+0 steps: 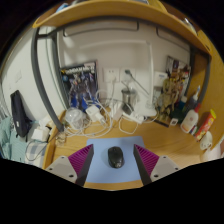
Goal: Arrange mouse
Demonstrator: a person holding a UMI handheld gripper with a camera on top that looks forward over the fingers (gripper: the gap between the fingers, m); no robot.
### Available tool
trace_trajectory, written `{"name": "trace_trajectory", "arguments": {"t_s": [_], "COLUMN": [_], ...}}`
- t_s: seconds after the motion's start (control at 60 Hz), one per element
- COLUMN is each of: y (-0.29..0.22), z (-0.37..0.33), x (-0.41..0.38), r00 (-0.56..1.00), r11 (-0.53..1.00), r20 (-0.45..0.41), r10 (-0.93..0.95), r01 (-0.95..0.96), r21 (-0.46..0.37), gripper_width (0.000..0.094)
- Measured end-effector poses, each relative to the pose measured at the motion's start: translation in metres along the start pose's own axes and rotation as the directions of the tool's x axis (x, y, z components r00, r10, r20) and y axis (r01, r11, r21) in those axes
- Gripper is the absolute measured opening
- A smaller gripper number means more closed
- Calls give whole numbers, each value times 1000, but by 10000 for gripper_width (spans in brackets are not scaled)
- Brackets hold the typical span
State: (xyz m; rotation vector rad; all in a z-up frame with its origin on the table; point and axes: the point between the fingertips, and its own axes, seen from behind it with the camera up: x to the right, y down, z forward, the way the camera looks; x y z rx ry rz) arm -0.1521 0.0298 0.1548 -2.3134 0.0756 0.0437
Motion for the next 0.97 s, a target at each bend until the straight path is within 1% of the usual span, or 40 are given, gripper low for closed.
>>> {"name": "trace_trajectory", "arguments": {"t_s": [0.117,0.2,0.333,0.45,0.833,0.967], "y": [-36,-55,-71,-82,-76,-72], "z": [-57,-94,-140,-166,-177,-173], "x": [0,-3,-8,-5,-6,-15], "r00": [999,999,1000,1000,1000,1000], "r11": [997,993,988,982,982,984], "r20": [-28,-26,-11,-12,-1,22], "r10": [-29,-21,-9,-5,-9,2], "r01": [30,24,10,7,9,-6], "r21": [69,112,156,191,189,177], "gripper_width": [796,799,800,798,798,798]}}
